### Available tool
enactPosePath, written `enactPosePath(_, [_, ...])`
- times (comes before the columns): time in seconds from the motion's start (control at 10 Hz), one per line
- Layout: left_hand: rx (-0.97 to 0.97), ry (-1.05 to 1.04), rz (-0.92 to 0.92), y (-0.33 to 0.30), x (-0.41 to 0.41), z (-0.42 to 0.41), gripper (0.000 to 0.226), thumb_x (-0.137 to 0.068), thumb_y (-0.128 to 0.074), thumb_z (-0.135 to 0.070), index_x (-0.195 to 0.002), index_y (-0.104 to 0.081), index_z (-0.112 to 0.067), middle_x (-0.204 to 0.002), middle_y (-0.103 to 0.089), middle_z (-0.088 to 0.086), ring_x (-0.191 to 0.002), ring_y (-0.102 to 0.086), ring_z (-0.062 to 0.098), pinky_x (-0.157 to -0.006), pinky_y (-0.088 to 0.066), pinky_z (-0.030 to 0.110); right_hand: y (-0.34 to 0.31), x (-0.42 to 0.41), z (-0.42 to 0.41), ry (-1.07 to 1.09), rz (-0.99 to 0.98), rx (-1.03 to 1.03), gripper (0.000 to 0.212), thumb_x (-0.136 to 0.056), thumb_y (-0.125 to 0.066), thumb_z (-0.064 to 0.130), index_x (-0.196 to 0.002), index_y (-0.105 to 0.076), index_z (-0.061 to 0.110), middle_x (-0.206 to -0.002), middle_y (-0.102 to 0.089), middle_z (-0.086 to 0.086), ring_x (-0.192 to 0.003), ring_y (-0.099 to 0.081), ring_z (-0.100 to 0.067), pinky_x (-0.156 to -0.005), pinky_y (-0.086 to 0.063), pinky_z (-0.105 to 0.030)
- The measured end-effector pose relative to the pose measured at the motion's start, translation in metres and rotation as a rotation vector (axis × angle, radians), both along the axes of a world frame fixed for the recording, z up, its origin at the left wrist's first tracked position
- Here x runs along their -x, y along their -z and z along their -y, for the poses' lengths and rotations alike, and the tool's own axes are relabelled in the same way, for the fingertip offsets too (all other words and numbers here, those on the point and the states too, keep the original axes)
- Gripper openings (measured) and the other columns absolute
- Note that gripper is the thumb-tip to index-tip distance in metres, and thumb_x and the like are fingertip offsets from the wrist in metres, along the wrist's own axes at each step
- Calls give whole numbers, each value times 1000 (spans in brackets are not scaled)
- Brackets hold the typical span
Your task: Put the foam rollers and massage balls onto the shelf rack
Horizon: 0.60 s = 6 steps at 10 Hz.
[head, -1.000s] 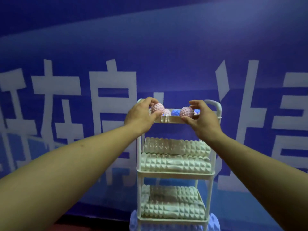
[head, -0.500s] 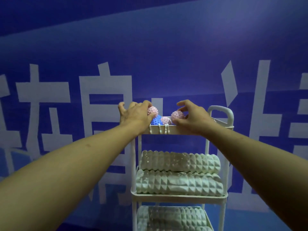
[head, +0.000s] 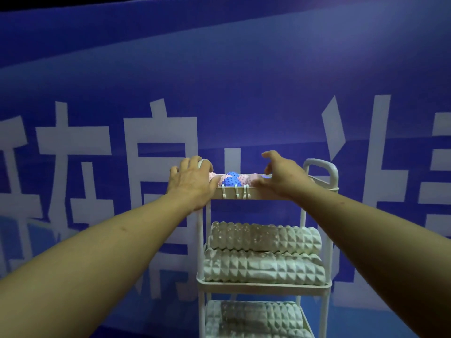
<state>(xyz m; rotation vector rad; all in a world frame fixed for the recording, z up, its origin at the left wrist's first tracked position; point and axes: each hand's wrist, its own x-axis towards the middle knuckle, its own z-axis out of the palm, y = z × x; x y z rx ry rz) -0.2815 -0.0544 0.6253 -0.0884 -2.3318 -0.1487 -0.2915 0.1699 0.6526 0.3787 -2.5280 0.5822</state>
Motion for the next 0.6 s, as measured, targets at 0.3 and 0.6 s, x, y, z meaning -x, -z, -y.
enactPosePath(0.3, [-167,112,39,4,-35,1,41,-96,-49,-46,-133,-40,-30,-137,-45,-2,-122,-41,16,-80,-41,32,-3,-25,-6,40,-58,-30,56,-96,-59,31,-145,-33,27,-121,-68,6,-111,-61,-21,-73,-48,-35])
enactPosePath(0.6, [-175,369,-36,-30,-130,-19,31,-96,-53,-40,-125,-48,-30,-121,-59,-8,-104,-51,7,-71,-52,28,-22,-119,-32,-59,-92,-12,39,-96,-58,33,-134,-49,28,-118,-69,6,-102,-61,-12,-75,-54,-32])
